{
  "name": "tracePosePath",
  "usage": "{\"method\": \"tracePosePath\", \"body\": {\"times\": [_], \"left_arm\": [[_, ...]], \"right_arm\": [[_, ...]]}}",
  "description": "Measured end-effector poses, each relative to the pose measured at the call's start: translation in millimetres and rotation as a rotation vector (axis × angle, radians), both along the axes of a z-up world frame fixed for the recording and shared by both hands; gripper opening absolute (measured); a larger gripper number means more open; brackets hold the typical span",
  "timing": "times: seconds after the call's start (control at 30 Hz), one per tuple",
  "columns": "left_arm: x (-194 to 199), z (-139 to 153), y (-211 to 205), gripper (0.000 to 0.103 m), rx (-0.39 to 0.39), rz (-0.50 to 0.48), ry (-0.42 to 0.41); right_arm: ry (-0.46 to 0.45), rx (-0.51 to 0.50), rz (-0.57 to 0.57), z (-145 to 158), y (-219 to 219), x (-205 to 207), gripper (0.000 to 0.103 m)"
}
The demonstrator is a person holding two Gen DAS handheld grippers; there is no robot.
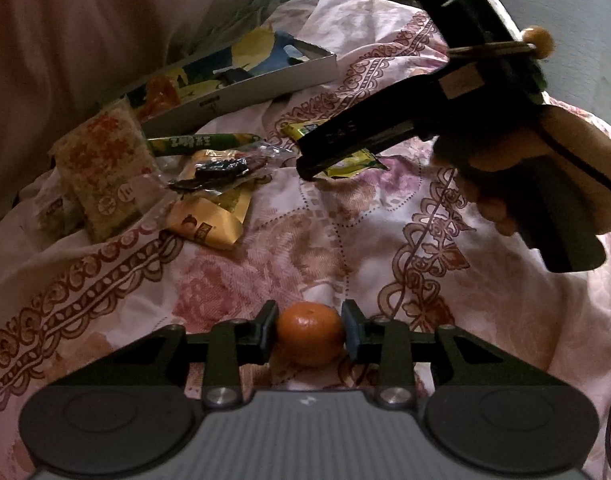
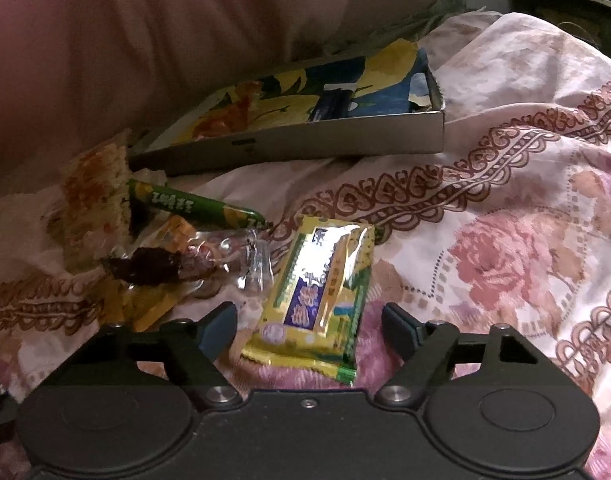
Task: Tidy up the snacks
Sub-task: 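Grasp the yellow-green biscuit packet with the right gripper while the left gripper holds the orange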
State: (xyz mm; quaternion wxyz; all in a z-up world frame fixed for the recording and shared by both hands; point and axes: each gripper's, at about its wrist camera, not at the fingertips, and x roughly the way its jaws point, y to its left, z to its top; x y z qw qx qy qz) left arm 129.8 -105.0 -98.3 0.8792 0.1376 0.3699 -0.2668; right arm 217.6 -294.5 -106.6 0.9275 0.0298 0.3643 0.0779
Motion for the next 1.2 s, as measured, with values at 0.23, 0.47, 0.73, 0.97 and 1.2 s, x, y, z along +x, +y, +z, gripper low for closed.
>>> {"method": "tracePosePath", "body": {"times": [0.23,0.47,0.73,0.97,1.2], "left_arm": [[-2.4,0.5,-0.3,0.039,0.003,-0.001,-0.004],[-7.3,2.3,2.6,0.04,0.015,-0.006,-0.005],[-13.1,4.5,4.1,0.043,0.038,-0.005,-0.002],[-12.8,6.5,2.5,0.041,0.052,0.01,0.008],[-13.1,10.2,1.5,0.037,0.06,0.033,0.011]], "right_arm": [[-0.003,-0.011,-0.003,-0.7,0.9,1.0,0.058],[0.032,-0.014,0.017,7.1,3.2,-12.7,0.055],[0.085,0.015,0.017,15.4,0.6,-34.4,0.054],[0.115,0.047,0.01,21.8,2.1,-47.7,0.054],[0.137,0.104,-0.003,25.4,-3.1,-61.1,0.054]]}}
